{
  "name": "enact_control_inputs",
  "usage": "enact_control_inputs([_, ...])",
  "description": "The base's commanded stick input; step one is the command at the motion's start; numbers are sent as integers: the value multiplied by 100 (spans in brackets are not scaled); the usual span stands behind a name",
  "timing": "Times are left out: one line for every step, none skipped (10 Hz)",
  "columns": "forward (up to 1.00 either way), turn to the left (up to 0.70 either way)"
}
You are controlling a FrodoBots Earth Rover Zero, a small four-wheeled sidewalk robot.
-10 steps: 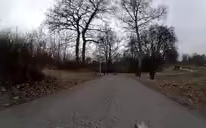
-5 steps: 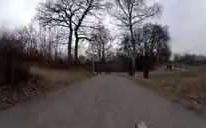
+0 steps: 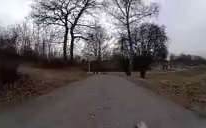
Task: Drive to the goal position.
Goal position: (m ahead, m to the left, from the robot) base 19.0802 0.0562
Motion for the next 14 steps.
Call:
enact_control_inputs([100,-1])
enact_control_inputs([100,0])
enact_control_inputs([100,0])
enact_control_inputs([100,0])
enact_control_inputs([100,0])
enact_control_inputs([100,0])
enact_control_inputs([100,-14])
enact_control_inputs([100,-38])
enact_control_inputs([100,-39])
enact_control_inputs([100,-39])
enact_control_inputs([100,-40])
enact_control_inputs([100,-26])
enact_control_inputs([100,-6])
enact_control_inputs([100,0])
